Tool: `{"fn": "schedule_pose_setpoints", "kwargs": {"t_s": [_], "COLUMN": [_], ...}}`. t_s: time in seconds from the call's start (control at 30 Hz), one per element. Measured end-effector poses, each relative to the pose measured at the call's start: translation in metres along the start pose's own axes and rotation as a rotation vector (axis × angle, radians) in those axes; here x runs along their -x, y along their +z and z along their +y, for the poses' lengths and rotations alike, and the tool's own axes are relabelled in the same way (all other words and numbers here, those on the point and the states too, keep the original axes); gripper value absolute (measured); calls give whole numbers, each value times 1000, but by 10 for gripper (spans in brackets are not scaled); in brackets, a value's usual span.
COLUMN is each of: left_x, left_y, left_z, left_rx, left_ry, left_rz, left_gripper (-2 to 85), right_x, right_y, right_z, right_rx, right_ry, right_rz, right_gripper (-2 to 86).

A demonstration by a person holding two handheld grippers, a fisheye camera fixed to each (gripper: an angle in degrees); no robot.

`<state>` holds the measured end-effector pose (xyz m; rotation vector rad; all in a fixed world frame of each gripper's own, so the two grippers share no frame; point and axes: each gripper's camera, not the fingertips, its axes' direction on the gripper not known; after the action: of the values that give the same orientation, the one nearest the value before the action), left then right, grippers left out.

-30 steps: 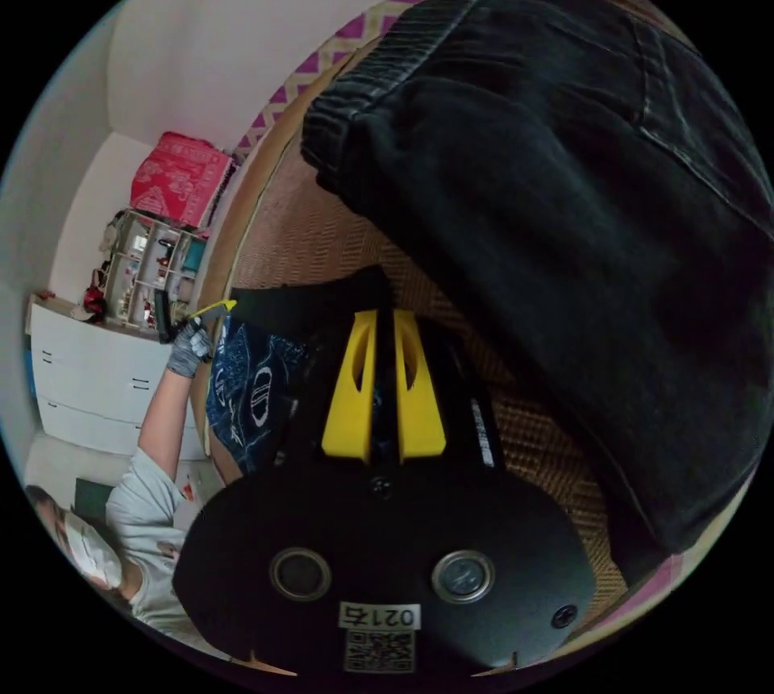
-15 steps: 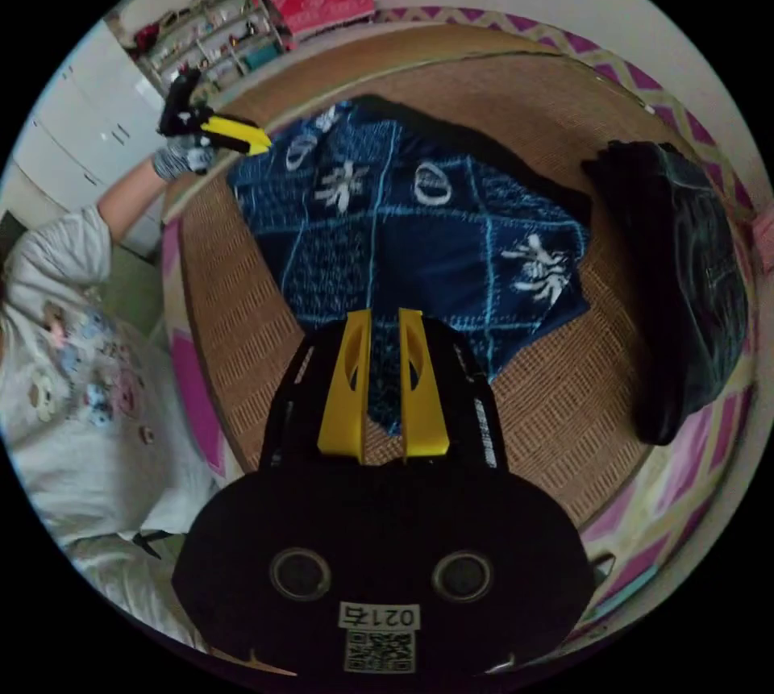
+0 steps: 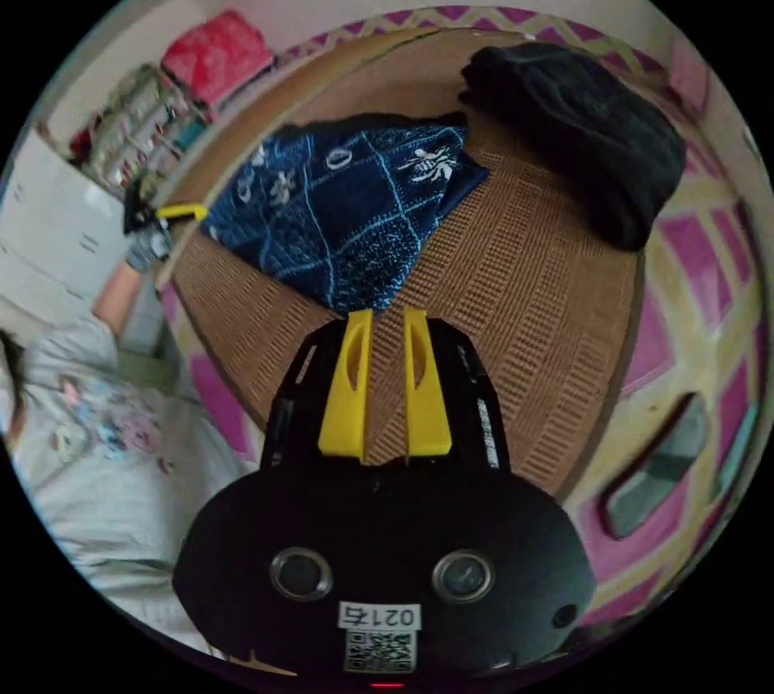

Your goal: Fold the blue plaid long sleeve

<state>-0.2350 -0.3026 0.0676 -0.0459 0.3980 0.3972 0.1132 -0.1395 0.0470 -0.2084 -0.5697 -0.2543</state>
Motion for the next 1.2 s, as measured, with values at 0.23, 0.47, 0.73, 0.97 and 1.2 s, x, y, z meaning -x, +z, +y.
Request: {"fn": "schedule_pose_setpoints", "kwargs": {"t_s": [0.23,0.47,0.73,0.97,1.2], "left_x": [-2,-16,-18,1,-13], "left_y": [-6,9,-18,-49,-108], "left_z": [57,81,102,127,258], "left_rx": [10,66,177,178,-62], "left_ry": [-225,-276,-102,-107,-304], "left_rz": [17,75,76,-156,-51], "left_gripper": [89,48,-7,2,62], "right_x": [-49,-64,-45,113,81], "right_y": [31,39,24,97,61], "right_z": [17,18,74,138,174], "right_rx": [-22,12,26,125,27], "right_ry": [238,256,214,-24,-20], "right_rz": [-222,-213,-401,-503,-486], "right_gripper": [105,29,3,40,100]}}
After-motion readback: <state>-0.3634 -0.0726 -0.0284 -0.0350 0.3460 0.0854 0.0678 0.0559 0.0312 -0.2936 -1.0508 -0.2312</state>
